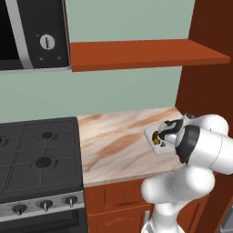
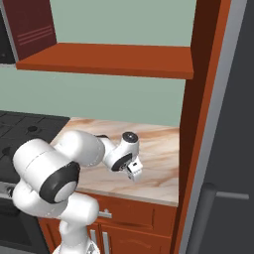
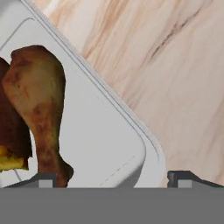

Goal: Place the tupperware on the second highest shelf of the fridge. Make space for the tupperware among the existing items by rearranging them on the shelves if needed. Close the fridge door when finished.

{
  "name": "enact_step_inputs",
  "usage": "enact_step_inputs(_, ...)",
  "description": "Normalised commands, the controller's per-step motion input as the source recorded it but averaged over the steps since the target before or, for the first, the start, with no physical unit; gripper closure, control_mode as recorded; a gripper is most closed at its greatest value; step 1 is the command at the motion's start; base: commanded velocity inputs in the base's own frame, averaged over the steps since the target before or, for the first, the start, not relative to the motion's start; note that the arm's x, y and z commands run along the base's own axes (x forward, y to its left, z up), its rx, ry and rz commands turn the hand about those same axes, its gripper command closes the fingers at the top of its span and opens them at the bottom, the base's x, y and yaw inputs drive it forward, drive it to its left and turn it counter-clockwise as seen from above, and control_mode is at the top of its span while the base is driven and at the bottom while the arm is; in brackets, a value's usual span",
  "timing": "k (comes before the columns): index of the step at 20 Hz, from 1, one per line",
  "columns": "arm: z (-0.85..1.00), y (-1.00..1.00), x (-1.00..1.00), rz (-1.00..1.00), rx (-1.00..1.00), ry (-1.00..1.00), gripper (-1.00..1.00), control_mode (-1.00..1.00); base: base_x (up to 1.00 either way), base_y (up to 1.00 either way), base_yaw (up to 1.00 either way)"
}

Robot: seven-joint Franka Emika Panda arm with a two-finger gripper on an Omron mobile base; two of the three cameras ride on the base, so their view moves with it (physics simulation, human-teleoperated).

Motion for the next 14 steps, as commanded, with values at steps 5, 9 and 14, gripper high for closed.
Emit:
enact_step_inputs(5, -0.15, 0.21, 0.23, -0.07, 0.0, 0.0, -1.0, -1.0, 0.0, 0.0, 0.0)
enact_step_inputs(9, -0.17, 0.22, 0.14, -0.06, 0.0, 0.0, 1.0, -1.0, 0.0, 0.0, 0.0)
enact_step_inputs(14, 0.0, 0.0, 0.0, 0.0, 0.0, 0.0, 1.0, -1.0, 0.0, 0.0, 0.0)
